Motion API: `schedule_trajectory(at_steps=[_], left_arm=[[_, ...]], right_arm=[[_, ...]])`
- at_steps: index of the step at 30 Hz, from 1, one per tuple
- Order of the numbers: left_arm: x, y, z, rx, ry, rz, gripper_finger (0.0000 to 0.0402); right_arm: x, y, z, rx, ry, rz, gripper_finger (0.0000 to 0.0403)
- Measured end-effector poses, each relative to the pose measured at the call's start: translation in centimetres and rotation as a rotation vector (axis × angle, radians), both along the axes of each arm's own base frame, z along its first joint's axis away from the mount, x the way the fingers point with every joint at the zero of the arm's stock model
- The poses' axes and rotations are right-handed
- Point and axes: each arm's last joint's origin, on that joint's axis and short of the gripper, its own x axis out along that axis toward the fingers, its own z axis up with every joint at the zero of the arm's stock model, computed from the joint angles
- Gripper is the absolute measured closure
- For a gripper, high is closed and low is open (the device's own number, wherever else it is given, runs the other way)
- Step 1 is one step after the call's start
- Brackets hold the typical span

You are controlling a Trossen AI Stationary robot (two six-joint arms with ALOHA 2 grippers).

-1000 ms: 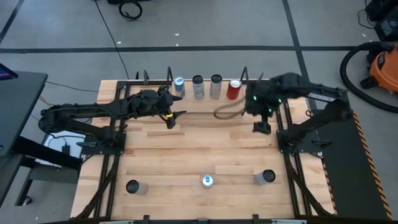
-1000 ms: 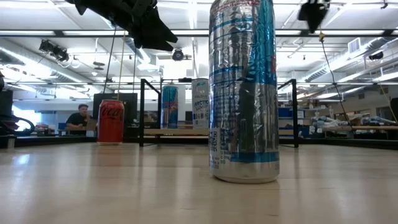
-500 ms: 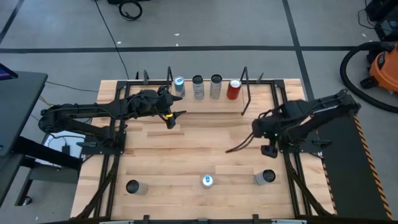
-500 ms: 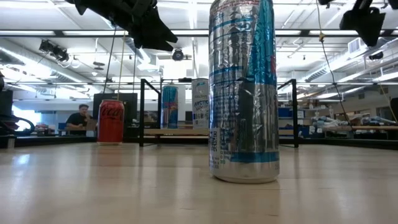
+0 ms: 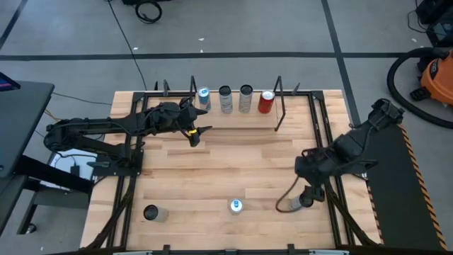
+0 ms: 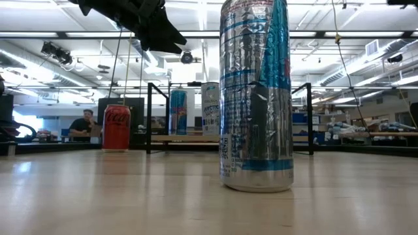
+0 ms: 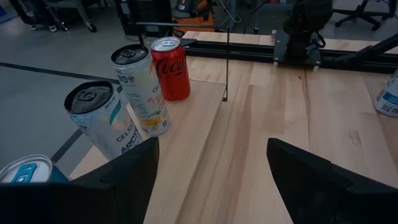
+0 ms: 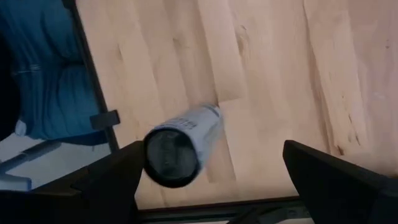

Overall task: Place canned beverage on shelf
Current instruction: Put the white-blue soda can aligned with the other white-blue soda can on the shelf

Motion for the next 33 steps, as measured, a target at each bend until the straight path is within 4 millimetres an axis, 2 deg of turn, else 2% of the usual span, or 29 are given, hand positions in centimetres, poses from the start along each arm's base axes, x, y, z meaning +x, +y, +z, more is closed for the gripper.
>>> schedule_trajectory(at_steps=[11, 20, 26, 33], left_arm=[[0.0, 0.0, 0.0, -0.019, -0.008, 0.008, 0.0102], [0.0, 0.0, 0.0, -0.039, -0.015, 0.016, 0.0102], [0.0, 0.0, 0.0, -0.039, -0.015, 0.016, 0.0102], [0.0, 0.0, 0.0, -0.038, -0.015, 0.015, 0.0102]], right_arm=[[-1.7, 3.1, -0.2, -0.076, -0.104, 0.069, 0.0012], [-1.1, 5.9, -2.5, -0.169, -0.045, 0.117, 0.0012], [-0.5, 6.9, -3.6, -0.186, 0.004, 0.144, 0.0011], [-0.6, 7.2, -3.7, -0.170, 0.014, 0.092, 0.0011]])
